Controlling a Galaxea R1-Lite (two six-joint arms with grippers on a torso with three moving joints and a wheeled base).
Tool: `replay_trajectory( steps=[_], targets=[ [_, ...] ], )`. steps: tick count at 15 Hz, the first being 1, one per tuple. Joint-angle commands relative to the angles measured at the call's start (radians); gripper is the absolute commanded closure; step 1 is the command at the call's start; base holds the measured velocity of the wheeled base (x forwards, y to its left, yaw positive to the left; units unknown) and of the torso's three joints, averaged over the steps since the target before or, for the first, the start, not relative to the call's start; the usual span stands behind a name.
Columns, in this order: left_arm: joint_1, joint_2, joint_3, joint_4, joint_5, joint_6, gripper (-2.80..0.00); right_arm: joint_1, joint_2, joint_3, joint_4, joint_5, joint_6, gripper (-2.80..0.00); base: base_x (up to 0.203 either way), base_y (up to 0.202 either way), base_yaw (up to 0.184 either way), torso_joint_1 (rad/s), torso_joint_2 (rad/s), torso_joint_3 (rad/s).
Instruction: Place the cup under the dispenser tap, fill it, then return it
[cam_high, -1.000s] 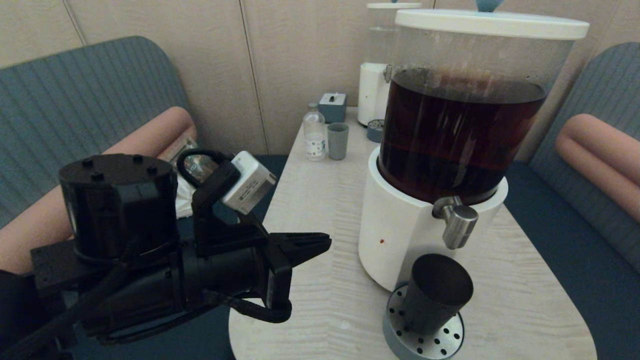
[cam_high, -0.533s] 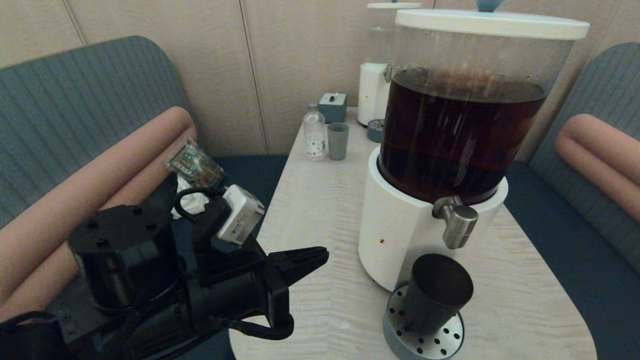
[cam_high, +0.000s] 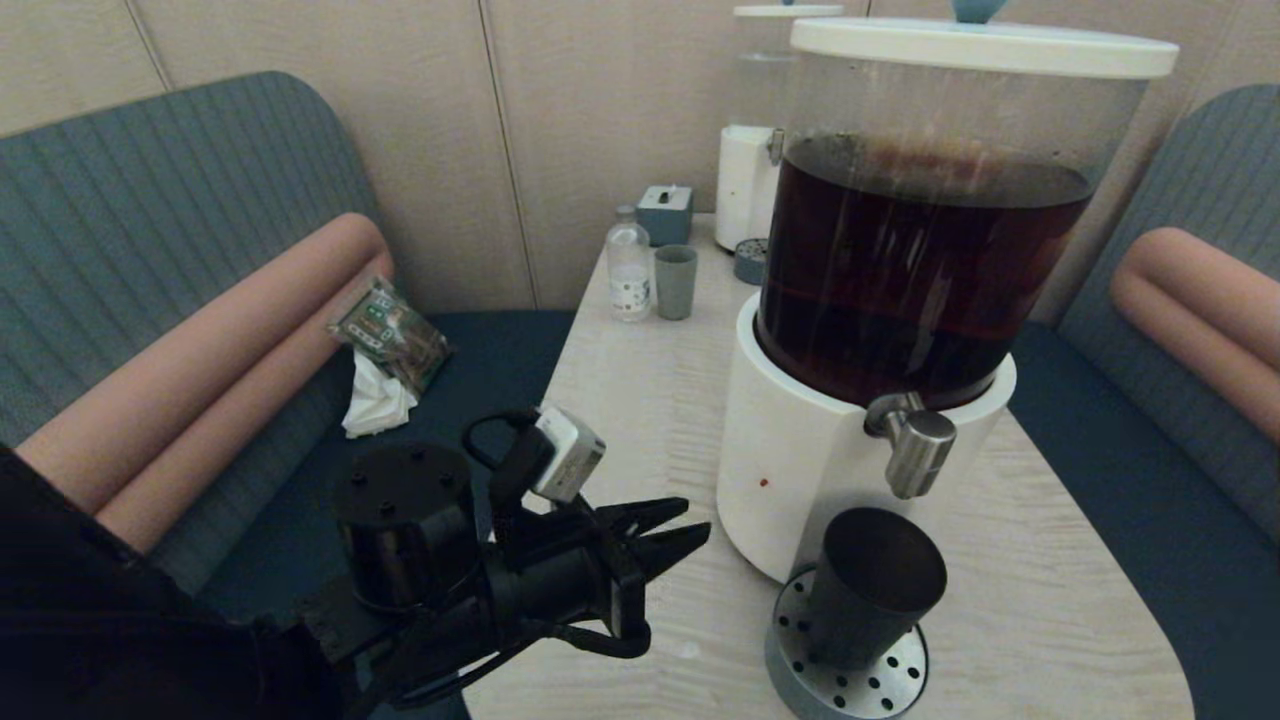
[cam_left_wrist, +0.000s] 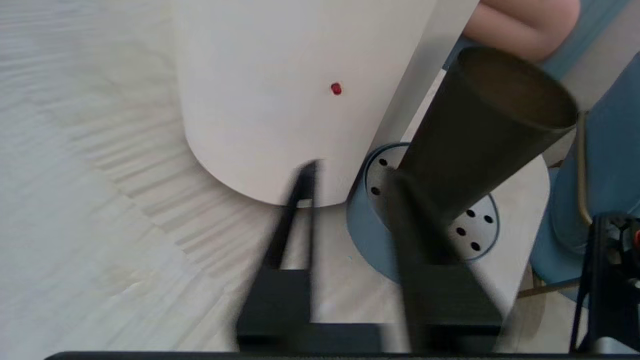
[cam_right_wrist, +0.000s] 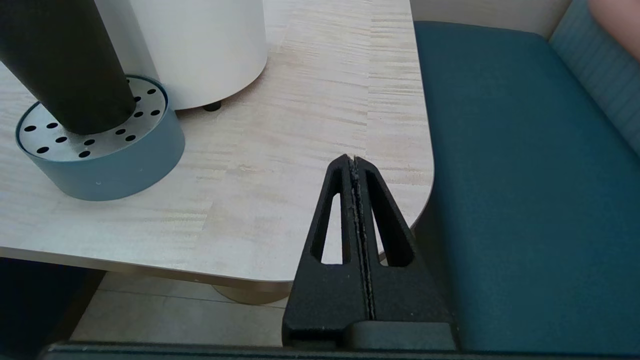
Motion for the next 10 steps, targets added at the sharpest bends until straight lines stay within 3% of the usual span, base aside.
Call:
replay_trajectory(
  steps=[1,3,5,10],
  targets=[
    [-0.001,0.061,0.004,-0.010,-0.008,0.002,-2.80,0.000,-0.002,0.000,0.000,0.000,0.000,0.00,0.000,0.000,0.000,0.000,0.00,0.000],
    [-0.003,0.063,0.024,0.003,-0.014,0.049,-2.80,0.000,-0.002,0.000,0.000,0.000,0.000,0.00,0.000,0.000,0.000,0.000,0.00,0.000],
    [-0.005,0.064,0.023,0.009,-0.068,0.077,-2.80,0.000,-0.002,0.000,0.000,0.000,0.000,0.00,0.000,0.000,0.000,0.000,0.00,0.000],
    [-0.037,0.121,-0.032,0.011,-0.146,0.065,-2.80,0.000,-0.002,0.000,0.000,0.000,0.000,0.00,0.000,0.000,0.000,0.000,0.00,0.000]
  ],
)
